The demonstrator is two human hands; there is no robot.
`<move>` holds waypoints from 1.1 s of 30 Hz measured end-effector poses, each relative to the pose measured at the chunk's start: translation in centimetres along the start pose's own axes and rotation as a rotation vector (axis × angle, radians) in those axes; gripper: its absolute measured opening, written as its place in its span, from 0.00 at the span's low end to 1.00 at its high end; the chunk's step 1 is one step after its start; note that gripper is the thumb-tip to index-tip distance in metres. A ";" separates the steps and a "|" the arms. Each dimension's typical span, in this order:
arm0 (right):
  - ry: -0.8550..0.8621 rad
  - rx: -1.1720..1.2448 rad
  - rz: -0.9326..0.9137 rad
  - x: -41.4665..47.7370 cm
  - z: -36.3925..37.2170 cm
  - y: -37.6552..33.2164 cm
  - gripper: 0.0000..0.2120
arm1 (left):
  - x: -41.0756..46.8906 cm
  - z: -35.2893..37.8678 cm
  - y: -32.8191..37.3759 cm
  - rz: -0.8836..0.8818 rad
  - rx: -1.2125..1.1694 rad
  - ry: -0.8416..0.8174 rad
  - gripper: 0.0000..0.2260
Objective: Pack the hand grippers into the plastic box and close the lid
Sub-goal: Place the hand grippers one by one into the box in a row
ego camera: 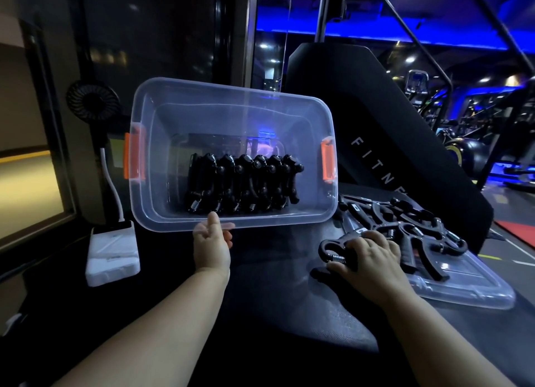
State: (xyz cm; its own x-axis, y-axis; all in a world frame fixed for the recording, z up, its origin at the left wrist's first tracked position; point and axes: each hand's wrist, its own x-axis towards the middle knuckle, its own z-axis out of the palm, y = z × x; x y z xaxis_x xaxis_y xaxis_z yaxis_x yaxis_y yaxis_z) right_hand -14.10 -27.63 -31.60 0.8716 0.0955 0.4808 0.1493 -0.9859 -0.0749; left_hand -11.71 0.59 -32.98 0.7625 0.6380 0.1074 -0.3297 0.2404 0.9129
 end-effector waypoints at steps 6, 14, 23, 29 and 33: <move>0.190 0.224 -0.111 -0.3 -0.5 -1.0 0.21 | 0.1 0.0 0.1 0.004 -0.004 -0.002 0.10; 0.190 0.546 -0.147 0.3 -1.3 -3.2 0.11 | -0.1 0.0 0.2 0.002 0.011 -0.012 0.11; -0.003 1.414 0.191 1.1 -3.4 -5.6 0.16 | 0.0 0.0 0.1 -0.003 -0.006 -0.022 0.10; -0.106 1.518 0.262 1.1 -3.8 -6.8 0.13 | 0.1 -0.1 -0.1 0.003 -0.017 -0.029 0.10; -0.210 1.444 0.177 0.5 -4.0 -6.2 0.18 | 0.1 -0.1 -0.2 0.003 -0.025 -0.040 0.10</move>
State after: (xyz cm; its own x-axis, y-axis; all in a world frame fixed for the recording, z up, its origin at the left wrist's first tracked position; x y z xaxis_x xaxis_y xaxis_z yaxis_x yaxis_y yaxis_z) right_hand -16.48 -22.00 -27.42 0.9592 0.1332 0.2493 0.2526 -0.0086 -0.9675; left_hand -11.64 0.69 -33.16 0.7828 0.6094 0.1260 -0.3455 0.2573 0.9024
